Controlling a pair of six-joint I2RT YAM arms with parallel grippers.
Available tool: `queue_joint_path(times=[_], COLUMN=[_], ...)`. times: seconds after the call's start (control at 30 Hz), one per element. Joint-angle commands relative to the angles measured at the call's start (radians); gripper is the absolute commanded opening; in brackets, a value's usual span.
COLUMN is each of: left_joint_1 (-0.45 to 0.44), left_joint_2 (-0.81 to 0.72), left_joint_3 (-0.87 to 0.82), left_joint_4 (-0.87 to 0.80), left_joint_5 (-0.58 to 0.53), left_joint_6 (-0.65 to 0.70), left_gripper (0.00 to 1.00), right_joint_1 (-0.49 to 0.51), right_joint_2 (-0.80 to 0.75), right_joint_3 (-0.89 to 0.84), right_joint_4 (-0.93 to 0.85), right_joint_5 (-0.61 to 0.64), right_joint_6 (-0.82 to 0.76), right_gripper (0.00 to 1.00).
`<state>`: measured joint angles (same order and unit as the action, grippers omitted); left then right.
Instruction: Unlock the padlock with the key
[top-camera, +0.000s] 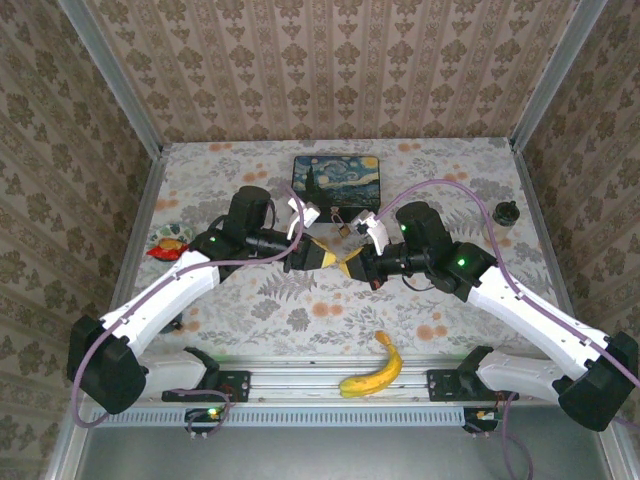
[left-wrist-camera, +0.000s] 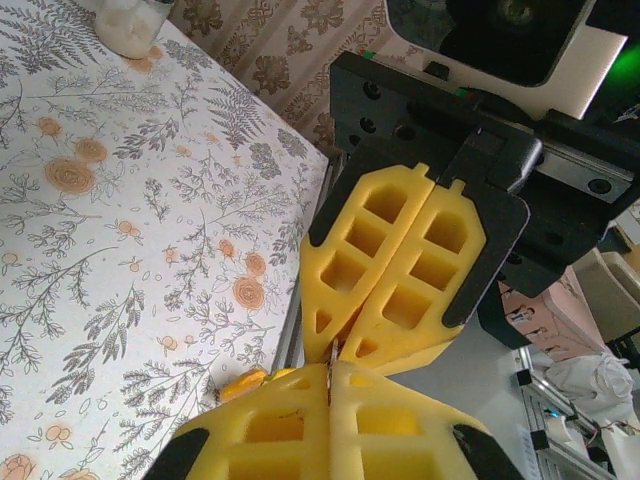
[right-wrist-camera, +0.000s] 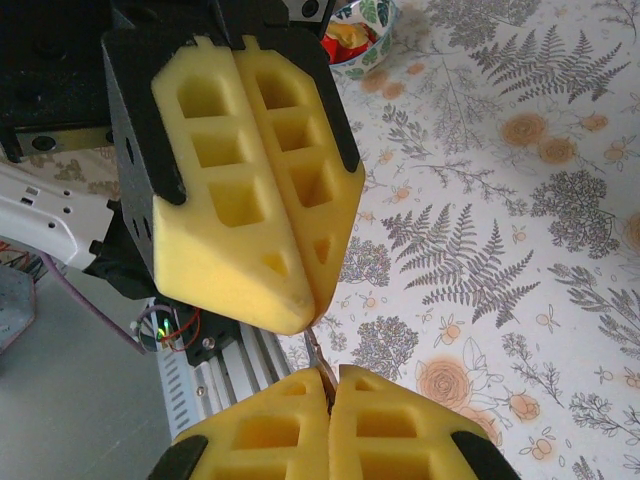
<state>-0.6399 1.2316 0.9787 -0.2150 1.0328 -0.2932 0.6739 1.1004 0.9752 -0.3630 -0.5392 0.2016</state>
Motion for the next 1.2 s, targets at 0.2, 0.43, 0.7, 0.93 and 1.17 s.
queue_joint_path(times=[0.2, 0.43, 0.7, 0.93, 1.17], left_joint_1=[0.045, 0.048, 0.052, 0.061, 0.07], left_joint_2=[-0.073, -0.123, -0.124, -0.127, -0.125], left_joint_3=[-0.068, -0.077, -0.083, -0.095, -0.104], left_joint_4=[0.166, 0.16, 0.184, 0.251, 0.303], left_joint_5=[0.091, 0.125, 0.118, 0.113, 0.107], left_joint_6=[-0.055, -0.034, -0.051, -0.097, -0.133], left_gripper=[0.0, 0.0, 0.0, 0.0, 0.0], right_joint_1=[-0.101, -0.121, -0.11, -0.102, -0.091], right_joint_2=[-0.052, -0.035, -0.011, -0.001, 0.004], right_joint_3=[-0.136, -0.197, -0.193, -0.194, -0.186], right_joint_4=[0.367, 0.626, 0.698, 0.686, 0.657], right_joint_5=[-0.205, -0.317, -0.359, -0.361, -0.361], right_joint_6=[0.215, 0.326, 0.351, 0.349, 0.335], right_gripper=[0.57, 0.47, 0.37, 0.33, 0.32])
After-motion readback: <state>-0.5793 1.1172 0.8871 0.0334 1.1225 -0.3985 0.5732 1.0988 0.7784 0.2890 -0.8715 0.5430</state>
